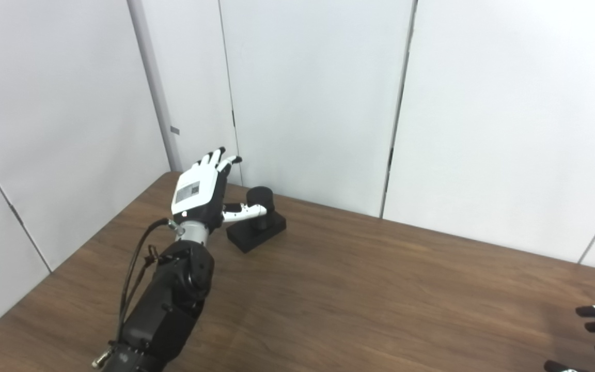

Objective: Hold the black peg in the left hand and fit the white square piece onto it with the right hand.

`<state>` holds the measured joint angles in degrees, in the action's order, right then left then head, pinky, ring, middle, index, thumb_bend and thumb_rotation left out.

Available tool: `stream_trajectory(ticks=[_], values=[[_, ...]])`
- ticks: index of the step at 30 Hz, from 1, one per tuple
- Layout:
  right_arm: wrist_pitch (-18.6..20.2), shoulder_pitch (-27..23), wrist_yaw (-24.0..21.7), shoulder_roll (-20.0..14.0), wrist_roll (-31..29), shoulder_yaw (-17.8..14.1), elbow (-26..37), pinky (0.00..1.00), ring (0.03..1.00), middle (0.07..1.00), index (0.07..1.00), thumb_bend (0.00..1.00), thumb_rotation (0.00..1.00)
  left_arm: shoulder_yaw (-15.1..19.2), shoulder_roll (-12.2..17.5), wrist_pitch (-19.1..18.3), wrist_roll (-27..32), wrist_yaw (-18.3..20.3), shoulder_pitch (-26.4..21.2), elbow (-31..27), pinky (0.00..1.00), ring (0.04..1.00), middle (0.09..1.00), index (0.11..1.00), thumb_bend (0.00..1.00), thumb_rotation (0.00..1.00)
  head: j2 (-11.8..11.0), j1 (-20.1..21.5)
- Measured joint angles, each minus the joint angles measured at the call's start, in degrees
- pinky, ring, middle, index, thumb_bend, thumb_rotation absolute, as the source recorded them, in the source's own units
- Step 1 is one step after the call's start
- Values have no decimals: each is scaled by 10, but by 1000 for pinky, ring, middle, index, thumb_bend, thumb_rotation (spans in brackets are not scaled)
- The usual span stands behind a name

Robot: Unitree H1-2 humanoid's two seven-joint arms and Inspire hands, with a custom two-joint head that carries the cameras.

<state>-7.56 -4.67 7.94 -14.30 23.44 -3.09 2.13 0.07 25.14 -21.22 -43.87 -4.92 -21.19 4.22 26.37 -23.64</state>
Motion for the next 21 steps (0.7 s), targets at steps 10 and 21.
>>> stream_trajectory(ticks=[10, 21], values=[[1, 0, -2, 0, -3, -1, 13, 463, 641, 699, 623, 628, 0, -24, 7, -36, -10, 8, -14, 42, 987, 1000, 1000, 857, 1000, 684, 5, 2], [3, 1, -6, 1, -3, -1, 23, 466, 640, 696, 617, 627, 0, -41, 13, -53, -19, 24, -21, 89, 991, 1000, 1000, 871, 1000, 725, 12, 5]])
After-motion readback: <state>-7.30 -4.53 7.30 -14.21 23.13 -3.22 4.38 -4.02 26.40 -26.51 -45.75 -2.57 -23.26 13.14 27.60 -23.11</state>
